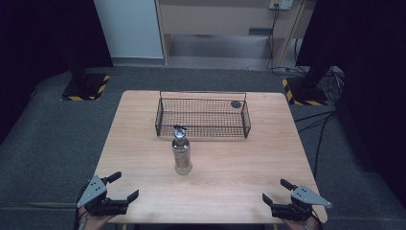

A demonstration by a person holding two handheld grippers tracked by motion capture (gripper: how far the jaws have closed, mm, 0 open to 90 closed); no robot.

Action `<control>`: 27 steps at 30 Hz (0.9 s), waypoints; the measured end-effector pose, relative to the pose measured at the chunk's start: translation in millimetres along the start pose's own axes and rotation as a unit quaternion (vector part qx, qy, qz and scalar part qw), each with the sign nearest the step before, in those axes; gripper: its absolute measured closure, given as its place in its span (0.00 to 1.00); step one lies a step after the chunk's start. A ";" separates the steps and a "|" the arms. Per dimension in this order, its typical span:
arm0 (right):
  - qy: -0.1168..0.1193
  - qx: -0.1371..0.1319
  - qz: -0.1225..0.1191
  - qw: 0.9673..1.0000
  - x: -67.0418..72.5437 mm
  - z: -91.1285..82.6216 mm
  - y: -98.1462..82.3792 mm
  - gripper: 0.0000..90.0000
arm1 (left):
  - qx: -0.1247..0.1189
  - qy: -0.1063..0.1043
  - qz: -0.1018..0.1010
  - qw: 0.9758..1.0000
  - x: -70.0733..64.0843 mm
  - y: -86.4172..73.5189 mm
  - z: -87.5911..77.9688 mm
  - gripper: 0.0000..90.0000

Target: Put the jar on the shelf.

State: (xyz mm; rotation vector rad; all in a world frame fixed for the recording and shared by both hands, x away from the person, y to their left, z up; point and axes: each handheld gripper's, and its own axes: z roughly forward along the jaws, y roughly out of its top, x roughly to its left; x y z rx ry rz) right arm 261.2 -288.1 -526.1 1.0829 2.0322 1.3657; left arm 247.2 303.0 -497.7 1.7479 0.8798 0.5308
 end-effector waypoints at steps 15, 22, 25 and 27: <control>0.000 0.002 -0.003 1.000 1.3 0.3 0.2 0.10 | -0.009 -0.023 0.025 0.999 -2.4 30.7 9.7 0.05; -0.001 0.003 -0.004 1.000 1.5 0.2 0.4 0.10 | -0.010 -0.032 0.038 0.999 -5.1 42.2 14.6 0.05; -0.001 0.002 -0.004 1.000 1.4 0.0 0.3 0.10 | -0.010 -0.038 0.045 0.998 -6.7 49.3 17.9 0.05; -0.001 0.003 -0.004 1.000 1.5 0.2 0.2 0.10 | -0.010 -0.043 0.048 0.998 -7.4 54.3 22.1 0.05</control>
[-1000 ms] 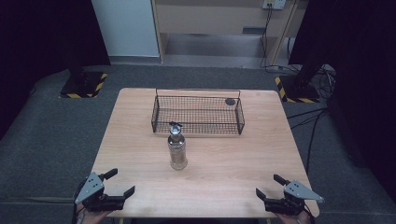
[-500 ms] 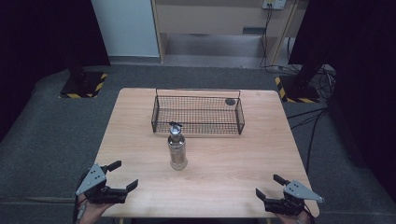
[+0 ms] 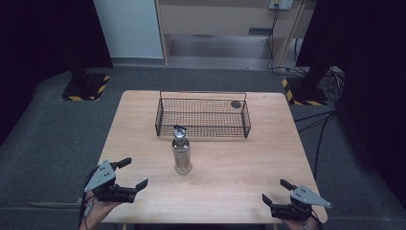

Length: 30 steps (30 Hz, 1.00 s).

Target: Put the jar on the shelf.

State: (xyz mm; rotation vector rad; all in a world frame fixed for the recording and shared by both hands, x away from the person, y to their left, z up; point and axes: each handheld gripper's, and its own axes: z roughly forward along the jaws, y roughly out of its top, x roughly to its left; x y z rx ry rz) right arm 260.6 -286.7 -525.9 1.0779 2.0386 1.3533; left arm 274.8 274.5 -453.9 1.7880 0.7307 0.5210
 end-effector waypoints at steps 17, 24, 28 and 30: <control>-0.002 0.002 -0.002 1.000 1.0 -0.5 -0.4 0.10 | -0.010 -0.027 0.010 1.000 0.5 24.6 23.5 0.05; -0.004 0.001 -0.001 1.000 1.5 -2.5 -1.1 0.10 | -0.009 -0.037 0.017 0.999 0.4 33.5 32.5 0.05; -0.005 0.000 0.000 1.000 1.6 -2.9 -1.3 0.10 | -0.009 -0.040 0.016 0.999 1.1 36.6 36.2 0.05; -0.004 0.000 -0.002 1.000 1.7 -3.1 -1.3 0.10 | -0.009 -0.044 0.014 0.999 1.7 38.9 38.9 0.05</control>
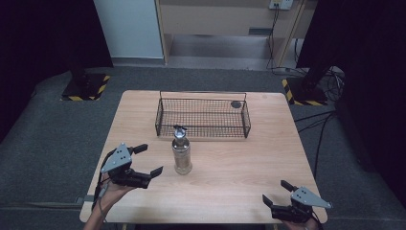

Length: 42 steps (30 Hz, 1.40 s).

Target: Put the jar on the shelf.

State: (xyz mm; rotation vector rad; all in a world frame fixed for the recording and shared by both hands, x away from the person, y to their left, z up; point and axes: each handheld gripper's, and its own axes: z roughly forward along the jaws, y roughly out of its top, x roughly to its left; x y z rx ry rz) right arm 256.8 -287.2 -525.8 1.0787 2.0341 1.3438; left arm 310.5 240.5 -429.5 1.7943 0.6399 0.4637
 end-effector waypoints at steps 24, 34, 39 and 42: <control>0.003 -0.003 0.003 1.000 -0.4 -0.6 0.0 0.10 | 0.022 -0.028 -0.006 0.999 9.6 18.1 37.3 0.05; 0.004 -0.003 0.004 1.000 -0.5 -0.5 0.0 0.10 | 0.035 -0.038 -0.007 0.999 11.9 19.9 56.4 0.05; 0.005 -0.004 0.003 1.000 -0.6 -0.6 -0.1 0.10 | 0.043 -0.042 -0.013 0.998 15.1 17.9 65.5 0.05; 0.005 -0.004 0.003 1.000 -0.5 -0.6 -0.1 0.10 | 0.045 -0.043 -0.019 0.998 17.4 16.5 70.3 0.06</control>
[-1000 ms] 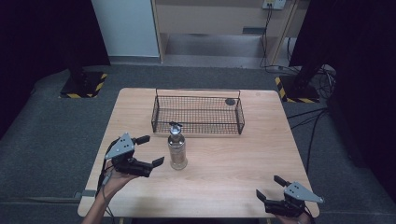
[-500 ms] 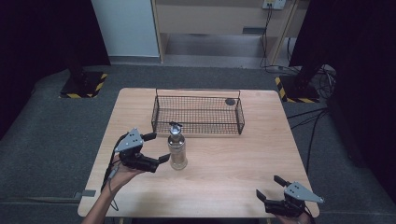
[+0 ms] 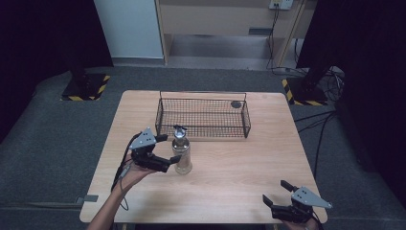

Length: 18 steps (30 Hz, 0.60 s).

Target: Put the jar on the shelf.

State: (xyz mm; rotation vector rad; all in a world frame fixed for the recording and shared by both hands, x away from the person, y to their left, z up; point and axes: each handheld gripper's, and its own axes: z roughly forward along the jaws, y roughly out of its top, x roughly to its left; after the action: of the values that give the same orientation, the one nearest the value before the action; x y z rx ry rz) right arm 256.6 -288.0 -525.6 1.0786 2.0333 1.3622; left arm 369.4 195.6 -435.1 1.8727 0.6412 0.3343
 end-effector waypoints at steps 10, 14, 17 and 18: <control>-0.001 -0.001 -0.001 1.000 -0.5 -0.3 -0.1 0.10 | 0.000 -0.015 -0.022 1.000 7.2 -4.6 17.9 0.06; 0.000 -0.001 0.000 1.000 -0.2 -0.6 0.0 0.10 | 0.003 -0.015 -0.026 1.000 8.8 -6.3 24.2 0.07; 0.000 -0.002 0.000 1.000 -0.4 -0.5 -0.1 0.10 | 0.003 -0.017 -0.026 1.000 9.5 -7.1 27.4 0.08; 0.000 -0.002 0.000 1.000 -0.3 -0.5 -0.1 0.10 | 0.004 -0.016 -0.026 1.000 9.6 -7.6 28.6 0.09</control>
State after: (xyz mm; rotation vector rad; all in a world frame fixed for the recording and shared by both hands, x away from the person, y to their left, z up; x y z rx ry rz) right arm 256.4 -288.5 -525.5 1.0780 2.0299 1.3648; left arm 389.8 181.1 -453.7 1.8627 0.6694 0.2683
